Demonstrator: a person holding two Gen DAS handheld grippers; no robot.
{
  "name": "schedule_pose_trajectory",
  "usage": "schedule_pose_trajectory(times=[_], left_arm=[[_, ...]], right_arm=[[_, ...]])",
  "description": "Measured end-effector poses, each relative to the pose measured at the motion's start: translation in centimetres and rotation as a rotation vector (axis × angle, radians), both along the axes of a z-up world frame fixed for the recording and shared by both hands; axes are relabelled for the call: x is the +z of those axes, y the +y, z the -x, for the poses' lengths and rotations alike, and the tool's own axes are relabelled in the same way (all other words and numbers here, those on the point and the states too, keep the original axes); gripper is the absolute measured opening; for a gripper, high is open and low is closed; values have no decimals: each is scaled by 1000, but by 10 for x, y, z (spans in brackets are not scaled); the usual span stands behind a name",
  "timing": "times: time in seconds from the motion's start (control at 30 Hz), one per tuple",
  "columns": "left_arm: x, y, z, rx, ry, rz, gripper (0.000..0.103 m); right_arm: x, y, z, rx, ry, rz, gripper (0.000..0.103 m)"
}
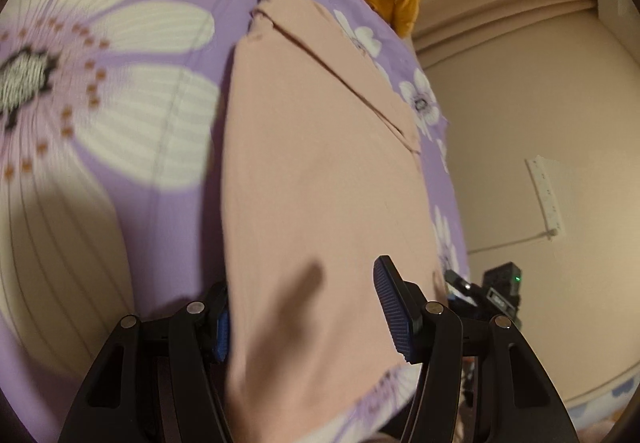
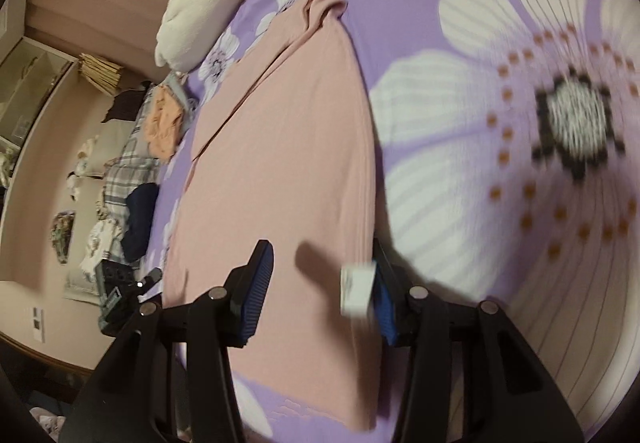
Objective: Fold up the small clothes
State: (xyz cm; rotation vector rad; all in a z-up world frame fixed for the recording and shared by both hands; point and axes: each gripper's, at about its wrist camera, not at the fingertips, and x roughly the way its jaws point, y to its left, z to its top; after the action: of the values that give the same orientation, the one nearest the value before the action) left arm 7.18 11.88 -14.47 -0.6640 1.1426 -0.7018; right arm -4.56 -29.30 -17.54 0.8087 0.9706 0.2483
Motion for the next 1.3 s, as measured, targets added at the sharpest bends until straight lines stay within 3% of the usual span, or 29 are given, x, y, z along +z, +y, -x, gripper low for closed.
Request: schedule_pose_trajectory(times=[0.17,0.4,0.47,0.57,0.6,0.67,0.8,0.87,1.1,1.3], left_arm=[[-1,-11,16,-34,19,36,59],[-9,-15,11,0,41,71,59],[-11,-16,2,14,53,86,57],[-14,-17,-2,41,70,69,34],[-16,-16,-3,56,78,57,23],[-20,-13,-1,78,97,43,11],[-22,-2,1,121,120,56,5],[-14,1,3,120,95,53,1],[38,-5,-1,93,-75,98,0],[85,-8,-7,103,-223,118,0]], right_arm=[[-1,8,17,23,8,-20,46],[-5,16,18,4,-21,-8,46],[-7,18,13,-11,-28,6,39],[-9,20,8,-33,-17,29,21],[-9,19,9,-38,-17,32,18],[-8,19,9,-47,-17,47,13],[1,19,11,-49,-42,54,7],[7,20,11,-49,-64,40,7],[53,28,6,-34,-223,-22,6],[96,35,9,-20,-355,5,6]])
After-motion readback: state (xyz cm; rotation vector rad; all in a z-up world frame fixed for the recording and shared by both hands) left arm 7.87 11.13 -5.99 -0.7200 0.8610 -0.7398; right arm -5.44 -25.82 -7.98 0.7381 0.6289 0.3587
